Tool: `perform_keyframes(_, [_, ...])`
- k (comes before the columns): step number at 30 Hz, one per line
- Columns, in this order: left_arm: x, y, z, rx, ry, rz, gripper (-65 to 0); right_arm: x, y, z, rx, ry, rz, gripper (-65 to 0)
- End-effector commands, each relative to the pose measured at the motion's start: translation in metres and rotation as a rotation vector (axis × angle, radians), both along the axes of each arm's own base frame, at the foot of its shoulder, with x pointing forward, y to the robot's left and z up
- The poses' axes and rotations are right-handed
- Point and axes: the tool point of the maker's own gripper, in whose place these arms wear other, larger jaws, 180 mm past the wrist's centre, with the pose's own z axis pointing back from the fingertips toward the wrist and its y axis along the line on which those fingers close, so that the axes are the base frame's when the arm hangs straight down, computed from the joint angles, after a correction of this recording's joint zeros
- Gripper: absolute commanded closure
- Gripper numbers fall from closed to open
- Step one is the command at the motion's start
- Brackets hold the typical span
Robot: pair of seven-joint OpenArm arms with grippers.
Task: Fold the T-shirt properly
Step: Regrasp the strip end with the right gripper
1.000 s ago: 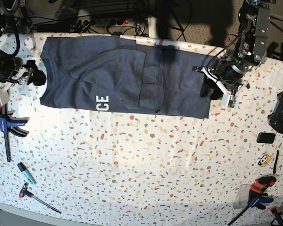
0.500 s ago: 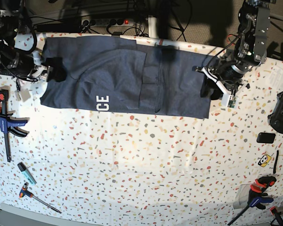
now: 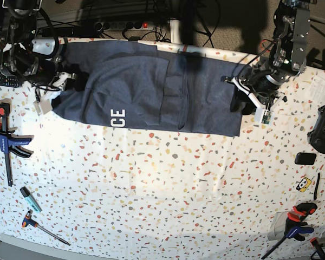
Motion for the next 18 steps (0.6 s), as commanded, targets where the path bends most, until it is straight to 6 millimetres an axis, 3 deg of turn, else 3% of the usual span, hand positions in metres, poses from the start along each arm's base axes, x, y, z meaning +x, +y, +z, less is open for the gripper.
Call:
perform_keyframes(1, [0.008,0.001,0.012,-0.009,-0.045,0.004,-19.6,0.002,-0.006,0.002,-0.026,-0.012,0.01,0.0])
perform_keyframes(7, [0.009,0.001,0.014,-0.01,-0.051,0.002,-19.6,0.016,-0.025,0.02,-0.068,-0.09,-0.01,0.0])
perform_keyframes(14, [0.008,0.001,0.023,-0.024,-0.063,-0.041,-19.6,0.03,-0.062,0.064,-0.174,-0.188,-0.041,0.0])
perform_keyframes(18, [0.001,0.002,0.015,-0.005,-0.025,-0.048,-19.6,0.029,-0.038,0.089,-0.123,-0.227,0.03,0.0])
